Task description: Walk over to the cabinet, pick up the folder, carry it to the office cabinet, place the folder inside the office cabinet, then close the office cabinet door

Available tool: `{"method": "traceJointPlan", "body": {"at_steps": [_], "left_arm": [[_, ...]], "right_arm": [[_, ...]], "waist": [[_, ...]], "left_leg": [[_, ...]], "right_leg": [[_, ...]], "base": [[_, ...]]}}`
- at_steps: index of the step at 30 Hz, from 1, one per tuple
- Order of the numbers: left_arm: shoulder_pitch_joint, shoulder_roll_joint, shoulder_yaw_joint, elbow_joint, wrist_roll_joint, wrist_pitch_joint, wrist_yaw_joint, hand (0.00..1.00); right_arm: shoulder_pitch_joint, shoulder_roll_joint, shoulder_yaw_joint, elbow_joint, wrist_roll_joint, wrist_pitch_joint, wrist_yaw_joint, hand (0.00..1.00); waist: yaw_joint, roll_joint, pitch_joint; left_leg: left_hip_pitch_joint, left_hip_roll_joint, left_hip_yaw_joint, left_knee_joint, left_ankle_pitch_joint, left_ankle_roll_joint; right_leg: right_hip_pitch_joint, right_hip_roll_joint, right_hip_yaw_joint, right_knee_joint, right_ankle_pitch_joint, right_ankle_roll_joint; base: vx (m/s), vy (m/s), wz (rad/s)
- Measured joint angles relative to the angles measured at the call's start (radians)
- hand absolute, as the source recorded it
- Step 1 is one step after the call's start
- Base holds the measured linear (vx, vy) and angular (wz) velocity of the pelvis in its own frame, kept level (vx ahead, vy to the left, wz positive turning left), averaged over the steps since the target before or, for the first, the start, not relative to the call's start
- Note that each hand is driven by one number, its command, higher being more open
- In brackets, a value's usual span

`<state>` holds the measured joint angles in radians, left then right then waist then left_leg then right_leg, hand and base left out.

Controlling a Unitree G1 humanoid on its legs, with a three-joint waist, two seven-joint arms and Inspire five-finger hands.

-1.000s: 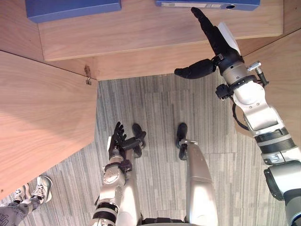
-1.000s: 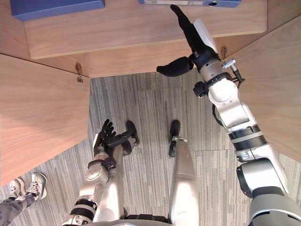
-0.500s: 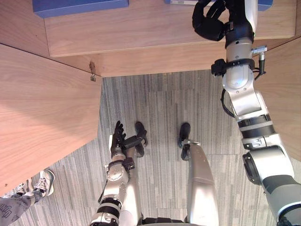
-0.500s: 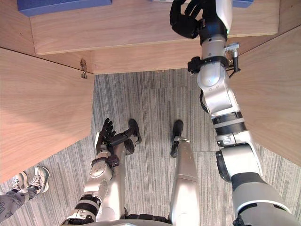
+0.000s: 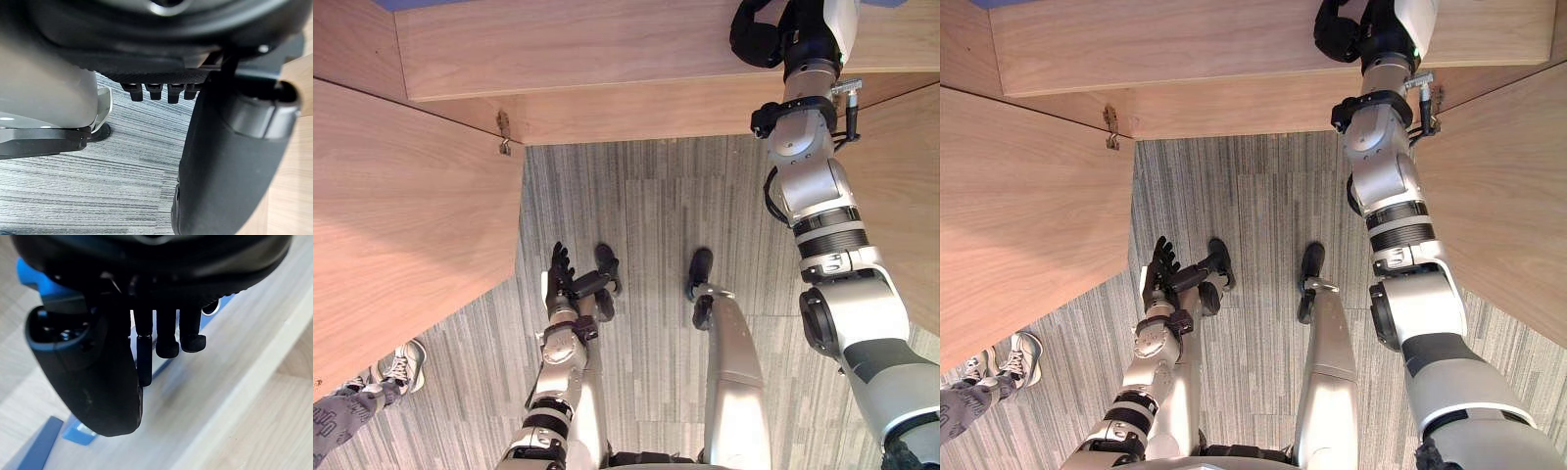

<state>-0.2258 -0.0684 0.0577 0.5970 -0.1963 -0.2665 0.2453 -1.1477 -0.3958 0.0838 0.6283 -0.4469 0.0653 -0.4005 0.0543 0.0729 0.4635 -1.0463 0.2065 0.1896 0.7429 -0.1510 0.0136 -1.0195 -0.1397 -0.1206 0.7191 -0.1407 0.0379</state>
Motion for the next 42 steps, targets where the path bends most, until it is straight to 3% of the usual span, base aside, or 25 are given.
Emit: {"method": "traceJointPlan", "body": {"at_steps": [11,19,29,36,39,42], "left_arm": [[-0.034,0.004,0.017,-0.002,0.001,-0.007,0.026,1.00],[-0.054,0.006,0.032,-0.001,-0.001,-0.004,0.038,1.00],[-0.063,-0.001,0.028,0.006,-0.002,-0.004,0.039,1.00],[-0.063,-0.001,0.029,-0.024,-0.017,-0.004,0.037,1.00],[-0.063,0.004,0.028,-0.032,-0.019,0.004,0.035,1.00],[-0.060,0.005,0.026,-0.008,-0.019,0.038,0.036,1.00]], "right_arm": [[-0.042,0.024,-0.010,0.033,-0.031,0.017,-0.082,0.00],[-0.222,0.018,-0.011,0.156,-0.023,0.055,-0.086,0.00],[-0.278,-0.053,-0.015,0.194,0.064,0.068,-0.077,0.00],[-0.281,-0.098,-0.023,0.205,0.173,0.065,-0.078,0.00],[-0.233,-0.099,-0.036,0.105,0.231,0.066,-0.079,0.00],[0.005,-0.090,-0.038,-0.263,0.249,0.064,-0.085,0.00]], "waist": [[0.007,0.000,0.000],[0.002,0.000,0.000],[-0.004,0.000,0.000],[0.005,0.000,0.000],[0.003,-0.001,0.001],[-0.004,-0.004,0.002]], "left_leg": [[-0.067,0.000,-0.011,0.034,0.008,0.003],[-0.099,-0.018,-0.025,0.000,0.040,-0.002],[-0.105,-0.065,-0.049,-0.105,0.113,-0.015],[-0.132,-0.050,-0.065,-0.045,0.112,-0.010],[-0.127,-0.034,-0.061,-0.006,0.093,-0.007],[-0.060,-0.010,-0.054,0.029,0.052,-0.004]], "right_leg": [[-0.072,-0.006,-0.002,0.047,-0.007,-0.004],[-0.107,-0.021,-0.018,0.054,-0.007,-0.005],[-0.120,-0.064,-0.060,0.042,0.000,-0.020],[-0.128,-0.060,-0.073,0.076,-0.005,-0.026],[-0.117,-0.050,-0.068,0.089,-0.005,-0.026],[-0.040,-0.030,-0.058,0.083,-0.014,-0.022]], "base": [[-0.02,-0.007,0.02],[0.01,-0.017,0.09],[-0.01,-0.016,0.22],[-0.04,-0.016,0.00],[-0.03,-0.002,-0.18],[-0.04,0.000,-0.25]]}}
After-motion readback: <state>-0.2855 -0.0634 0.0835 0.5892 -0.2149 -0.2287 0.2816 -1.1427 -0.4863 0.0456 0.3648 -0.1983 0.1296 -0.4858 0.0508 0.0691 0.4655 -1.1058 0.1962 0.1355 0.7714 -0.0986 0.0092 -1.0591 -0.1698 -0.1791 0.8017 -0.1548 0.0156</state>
